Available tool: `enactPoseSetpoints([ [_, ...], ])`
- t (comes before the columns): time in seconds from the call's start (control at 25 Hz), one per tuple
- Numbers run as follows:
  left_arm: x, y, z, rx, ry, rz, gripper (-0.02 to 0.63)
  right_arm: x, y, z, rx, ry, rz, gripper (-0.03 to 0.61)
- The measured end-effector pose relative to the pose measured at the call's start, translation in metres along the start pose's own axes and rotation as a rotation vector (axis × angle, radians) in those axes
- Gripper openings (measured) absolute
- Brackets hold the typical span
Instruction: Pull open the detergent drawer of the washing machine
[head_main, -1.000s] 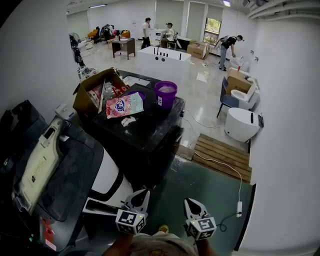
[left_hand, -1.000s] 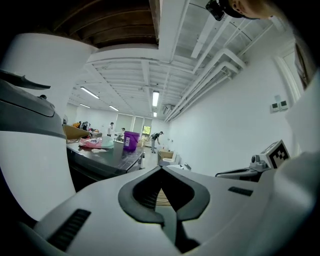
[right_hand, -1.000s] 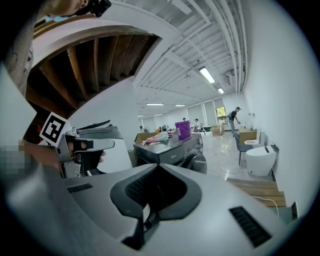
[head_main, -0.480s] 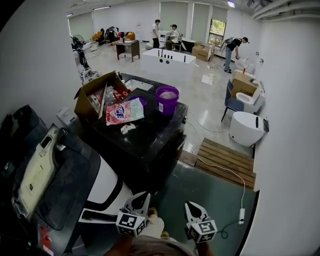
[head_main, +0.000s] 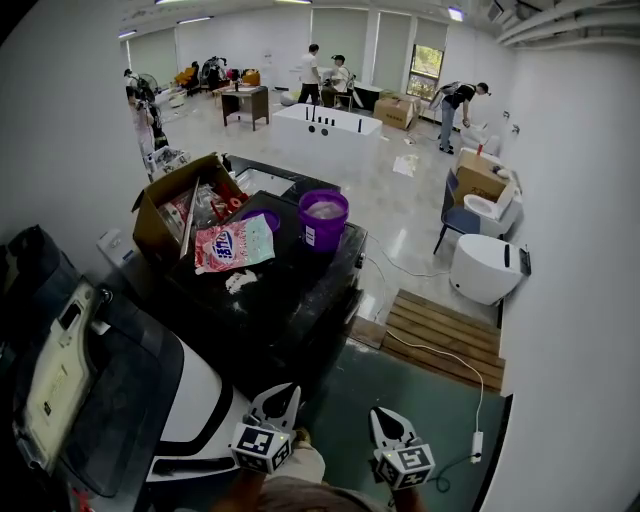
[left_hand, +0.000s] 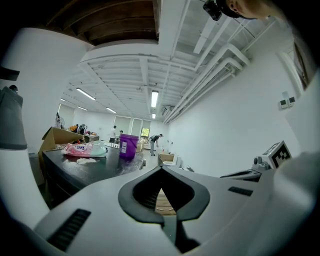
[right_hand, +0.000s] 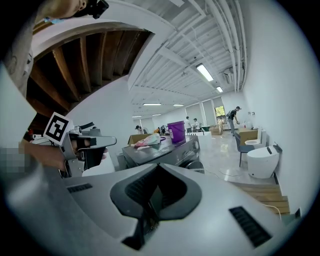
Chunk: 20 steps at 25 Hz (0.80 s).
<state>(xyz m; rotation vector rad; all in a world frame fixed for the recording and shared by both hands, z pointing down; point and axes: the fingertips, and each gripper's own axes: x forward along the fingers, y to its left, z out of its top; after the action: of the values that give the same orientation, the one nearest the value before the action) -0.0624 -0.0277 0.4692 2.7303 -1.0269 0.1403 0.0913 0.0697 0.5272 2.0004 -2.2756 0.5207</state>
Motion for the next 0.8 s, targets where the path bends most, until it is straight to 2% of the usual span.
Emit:
enactPoseSetpoints([
  [0.48, 0.076, 0.057, 0.026, -0.002, 0.018, -0.024, 0.020, 0.090, -0.023, 0.042, 0.002, -0.011, 0.001, 0.005],
  [0.64, 0.094, 0.073, 0.034, 0.056, 0.053, -0.041, 0.020, 0.115, -0.022, 0.056, 0.001, -0.033, 0.002, 0.005],
  [0.8, 0.109, 0.086, 0.036, 0.067, 0.064, -0.055, 0.020, 0.128, -0.021, 0.066, -0.009, -0.065, -0.011, 0.005],
])
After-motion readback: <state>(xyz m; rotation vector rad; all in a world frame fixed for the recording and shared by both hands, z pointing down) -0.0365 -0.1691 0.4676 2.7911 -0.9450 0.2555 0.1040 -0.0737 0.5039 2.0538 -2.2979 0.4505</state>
